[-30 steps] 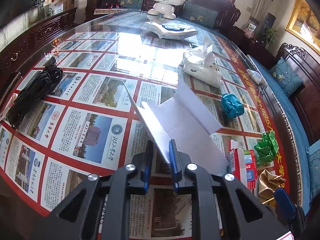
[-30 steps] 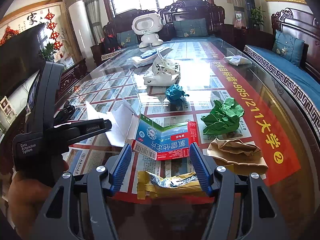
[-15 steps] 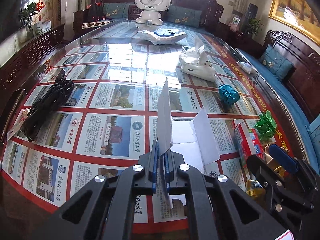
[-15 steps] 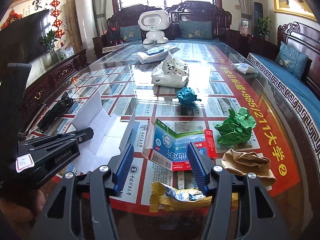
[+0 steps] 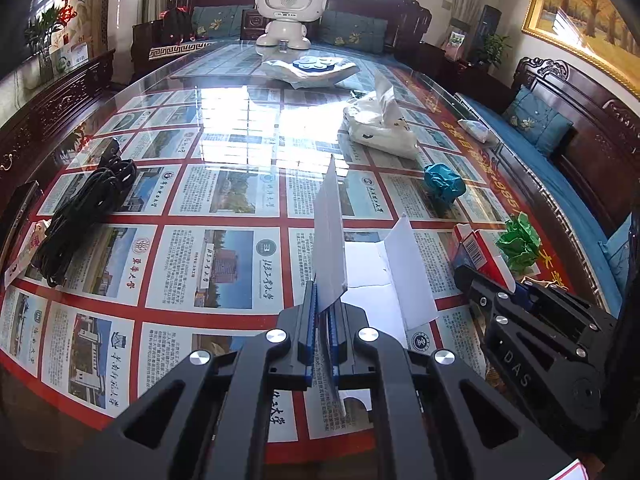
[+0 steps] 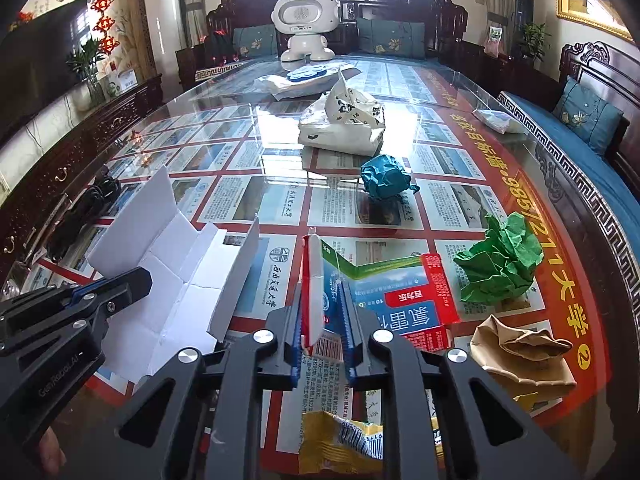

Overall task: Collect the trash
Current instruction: 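Carry the white paper and medicine box over the yellow bucket with both tools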

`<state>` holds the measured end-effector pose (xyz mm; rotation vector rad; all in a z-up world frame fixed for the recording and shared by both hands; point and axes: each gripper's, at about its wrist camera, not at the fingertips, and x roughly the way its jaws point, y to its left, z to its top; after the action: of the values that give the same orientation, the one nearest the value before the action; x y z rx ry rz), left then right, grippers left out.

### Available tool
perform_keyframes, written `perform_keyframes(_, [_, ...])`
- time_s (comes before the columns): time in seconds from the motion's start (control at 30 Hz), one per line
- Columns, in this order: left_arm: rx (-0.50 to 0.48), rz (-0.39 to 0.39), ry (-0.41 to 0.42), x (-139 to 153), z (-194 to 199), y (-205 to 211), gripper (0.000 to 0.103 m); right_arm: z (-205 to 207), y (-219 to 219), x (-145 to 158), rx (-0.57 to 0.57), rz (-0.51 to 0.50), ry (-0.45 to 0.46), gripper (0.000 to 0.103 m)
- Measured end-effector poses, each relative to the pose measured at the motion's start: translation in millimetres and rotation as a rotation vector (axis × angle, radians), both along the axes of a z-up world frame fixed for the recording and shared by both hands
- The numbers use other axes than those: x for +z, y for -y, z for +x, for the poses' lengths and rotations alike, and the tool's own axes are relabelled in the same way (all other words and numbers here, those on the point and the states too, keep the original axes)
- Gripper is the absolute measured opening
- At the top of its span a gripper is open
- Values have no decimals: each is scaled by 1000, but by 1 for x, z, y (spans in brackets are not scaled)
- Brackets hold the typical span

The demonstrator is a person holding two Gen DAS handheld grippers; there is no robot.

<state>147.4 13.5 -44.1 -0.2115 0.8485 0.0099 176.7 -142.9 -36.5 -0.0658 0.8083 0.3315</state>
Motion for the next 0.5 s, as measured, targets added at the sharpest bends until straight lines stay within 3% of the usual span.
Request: perform_keyframes(0.5, [-81, -8, 94, 37, -48, 5, 5, -65, 12, 75, 68, 168, 162, 5])
